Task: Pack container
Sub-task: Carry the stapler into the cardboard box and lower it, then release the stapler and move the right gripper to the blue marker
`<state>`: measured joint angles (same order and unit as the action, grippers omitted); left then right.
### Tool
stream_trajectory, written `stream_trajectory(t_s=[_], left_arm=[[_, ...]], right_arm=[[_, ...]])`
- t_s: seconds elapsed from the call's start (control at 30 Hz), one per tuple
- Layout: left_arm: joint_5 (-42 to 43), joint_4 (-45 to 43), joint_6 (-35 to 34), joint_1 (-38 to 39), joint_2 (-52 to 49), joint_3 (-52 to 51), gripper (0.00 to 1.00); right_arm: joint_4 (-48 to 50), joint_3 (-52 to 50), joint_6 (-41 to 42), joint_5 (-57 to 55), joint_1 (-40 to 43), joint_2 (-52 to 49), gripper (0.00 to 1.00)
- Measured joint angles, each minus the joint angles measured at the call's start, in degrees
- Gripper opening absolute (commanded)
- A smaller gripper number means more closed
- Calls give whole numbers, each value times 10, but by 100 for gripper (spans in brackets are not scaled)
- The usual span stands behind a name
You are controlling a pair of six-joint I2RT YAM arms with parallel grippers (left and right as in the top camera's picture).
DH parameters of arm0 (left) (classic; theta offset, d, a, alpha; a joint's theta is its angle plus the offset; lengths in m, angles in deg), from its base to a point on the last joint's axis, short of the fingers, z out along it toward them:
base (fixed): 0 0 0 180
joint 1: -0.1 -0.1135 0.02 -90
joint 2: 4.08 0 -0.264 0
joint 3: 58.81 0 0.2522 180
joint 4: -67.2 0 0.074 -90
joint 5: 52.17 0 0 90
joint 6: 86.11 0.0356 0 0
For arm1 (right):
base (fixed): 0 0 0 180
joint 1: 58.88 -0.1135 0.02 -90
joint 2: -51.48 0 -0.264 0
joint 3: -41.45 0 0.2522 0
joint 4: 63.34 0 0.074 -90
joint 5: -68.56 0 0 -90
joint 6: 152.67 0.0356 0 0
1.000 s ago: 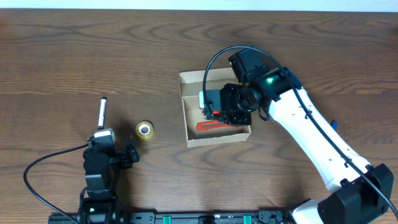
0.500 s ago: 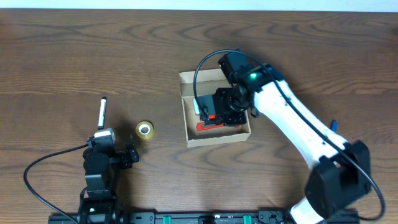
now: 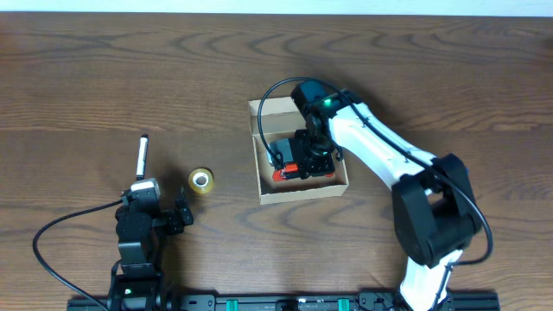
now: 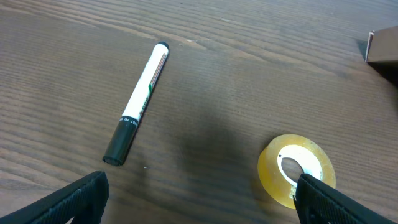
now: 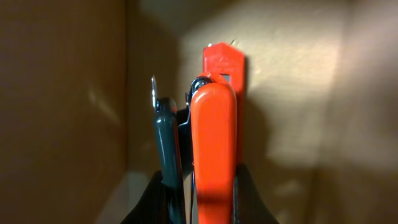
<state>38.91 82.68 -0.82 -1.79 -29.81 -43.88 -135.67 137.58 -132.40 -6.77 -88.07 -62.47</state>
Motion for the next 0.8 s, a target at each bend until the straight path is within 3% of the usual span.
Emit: stream_trajectory(t_s=[0.2, 0.23, 0.3, 0.33, 0.57, 0.7, 0.8], left_arm=[[0, 0, 0, 0, 0, 0, 95], [0, 0, 0, 0, 0, 0, 95], [0, 0, 0, 0, 0, 0, 95], [0, 0, 0, 0, 0, 0, 95], [0, 0, 0, 0, 0, 0, 95], [0, 0, 0, 0, 0, 0, 95], [0, 0, 0, 0, 0, 0, 95]], right_arm=[[3, 1, 0, -5, 0, -27, 1], [5, 1, 0, -6, 0, -27, 4], [12, 2, 0, -6, 0, -27, 22], [13, 2, 2, -6, 0, -27, 24], [14, 3, 13, -6, 0, -27, 27], [14, 4, 20, -5, 0, -25, 37], [14, 4, 24, -5, 0, -8, 40]])
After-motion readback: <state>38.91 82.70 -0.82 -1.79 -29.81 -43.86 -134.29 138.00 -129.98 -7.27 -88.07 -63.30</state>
